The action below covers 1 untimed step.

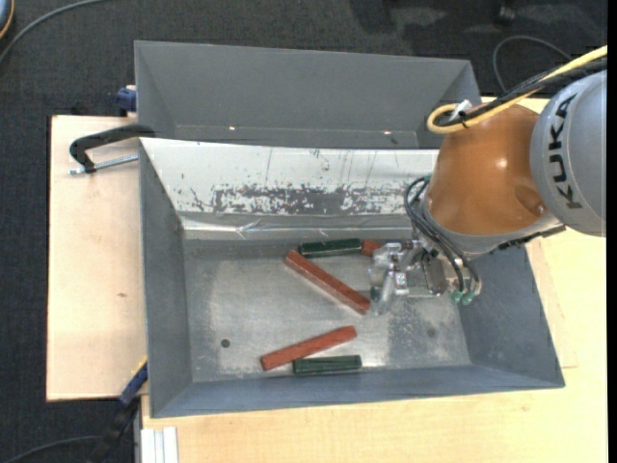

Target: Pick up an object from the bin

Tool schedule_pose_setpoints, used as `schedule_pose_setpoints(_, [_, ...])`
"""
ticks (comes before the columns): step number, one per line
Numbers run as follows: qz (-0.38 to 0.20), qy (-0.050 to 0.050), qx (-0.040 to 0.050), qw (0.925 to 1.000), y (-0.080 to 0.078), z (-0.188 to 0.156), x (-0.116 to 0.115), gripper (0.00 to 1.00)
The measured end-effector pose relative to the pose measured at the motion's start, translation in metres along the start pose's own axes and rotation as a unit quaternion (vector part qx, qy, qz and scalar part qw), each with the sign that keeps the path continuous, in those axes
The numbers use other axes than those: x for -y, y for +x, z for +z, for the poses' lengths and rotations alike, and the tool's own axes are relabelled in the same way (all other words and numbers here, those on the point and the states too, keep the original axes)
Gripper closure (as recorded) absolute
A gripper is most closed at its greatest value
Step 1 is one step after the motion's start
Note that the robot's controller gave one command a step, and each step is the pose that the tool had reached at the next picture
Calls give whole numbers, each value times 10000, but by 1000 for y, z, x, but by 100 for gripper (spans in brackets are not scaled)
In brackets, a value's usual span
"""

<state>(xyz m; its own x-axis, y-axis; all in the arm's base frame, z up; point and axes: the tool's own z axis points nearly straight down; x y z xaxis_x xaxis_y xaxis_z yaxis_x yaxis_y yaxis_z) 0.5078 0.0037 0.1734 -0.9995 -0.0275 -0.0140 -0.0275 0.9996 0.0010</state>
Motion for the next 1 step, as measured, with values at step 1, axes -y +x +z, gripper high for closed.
schedule_pose_setpoints(1, [45,-2,-8,10000,1,-56,-12,100])
